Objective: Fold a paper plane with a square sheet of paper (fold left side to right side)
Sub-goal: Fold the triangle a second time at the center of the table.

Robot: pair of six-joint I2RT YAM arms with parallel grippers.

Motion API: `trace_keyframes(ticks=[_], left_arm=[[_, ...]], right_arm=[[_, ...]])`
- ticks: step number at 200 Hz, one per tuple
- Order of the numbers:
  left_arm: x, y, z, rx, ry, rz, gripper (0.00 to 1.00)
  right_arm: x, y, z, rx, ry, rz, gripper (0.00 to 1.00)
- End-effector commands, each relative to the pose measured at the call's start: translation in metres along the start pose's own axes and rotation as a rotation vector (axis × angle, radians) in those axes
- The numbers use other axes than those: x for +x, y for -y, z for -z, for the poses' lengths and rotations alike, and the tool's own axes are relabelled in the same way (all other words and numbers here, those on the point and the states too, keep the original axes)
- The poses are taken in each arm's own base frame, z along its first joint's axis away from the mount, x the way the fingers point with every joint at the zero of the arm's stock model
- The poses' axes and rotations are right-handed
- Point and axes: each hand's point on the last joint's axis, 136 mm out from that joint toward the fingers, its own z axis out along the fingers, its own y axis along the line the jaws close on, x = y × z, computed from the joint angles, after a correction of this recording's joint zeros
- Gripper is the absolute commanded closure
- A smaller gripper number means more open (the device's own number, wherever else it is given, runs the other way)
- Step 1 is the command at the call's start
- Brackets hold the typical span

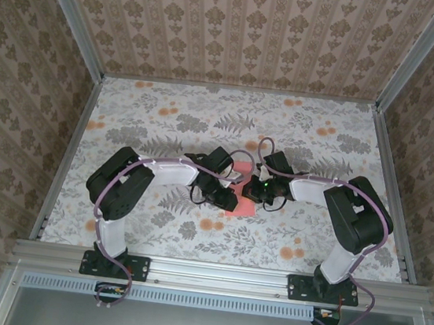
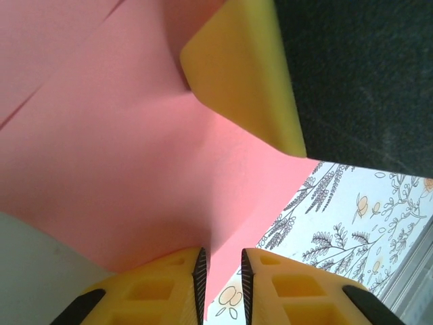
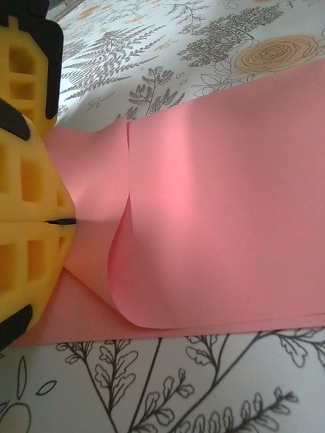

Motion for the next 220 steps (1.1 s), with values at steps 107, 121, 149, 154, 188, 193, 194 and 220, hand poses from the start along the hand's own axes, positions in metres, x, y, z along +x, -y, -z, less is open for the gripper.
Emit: trace_keyframes(ticks=[107, 121, 149, 154, 188, 193, 194, 220], left_arm=[[0.025, -0.020, -0.012, -0.111, -0.082, -0.007, 0.83], [0.026, -0.020, -0.013, -0.114, -0.084, -0.012, 0.83], [0.026, -0.021, -0.013, -0.121, -0.083, -0.013, 0.84], [0.026, -0.021, -0.013, -0.123, -0.084, -0.012, 0.84], [0.025, -0.021, -0.012, -0.131, -0.081, -0.016, 0.87], [0.025, -0.021, -0.012, -0.132, -0.080, -0.017, 0.87], [0.025, -0.021, -0.012, -0.132, -0.080, -0.018, 0.87], [0.025, -0.021, -0.012, -0.133, -0.081, -0.019, 0.87]], right_arm=[[0.002, -0.022, 0.029, -0.066, 0.079, 0.079, 1.00], [0.007, -0.023, 0.027, -0.073, 0.067, 0.083, 1.00], [0.014, -0.028, 0.016, -0.088, 0.038, 0.089, 1.00], [0.013, -0.030, 0.014, -0.093, 0.036, 0.089, 1.00], [0.013, -0.035, 0.004, -0.098, 0.014, 0.094, 1.00], [0.013, -0.036, 0.003, -0.098, 0.011, 0.094, 1.00], [0.013, -0.035, 0.003, -0.096, 0.011, 0.093, 1.00], [0.016, -0.032, -0.002, -0.092, -0.004, 0.086, 1.00]])
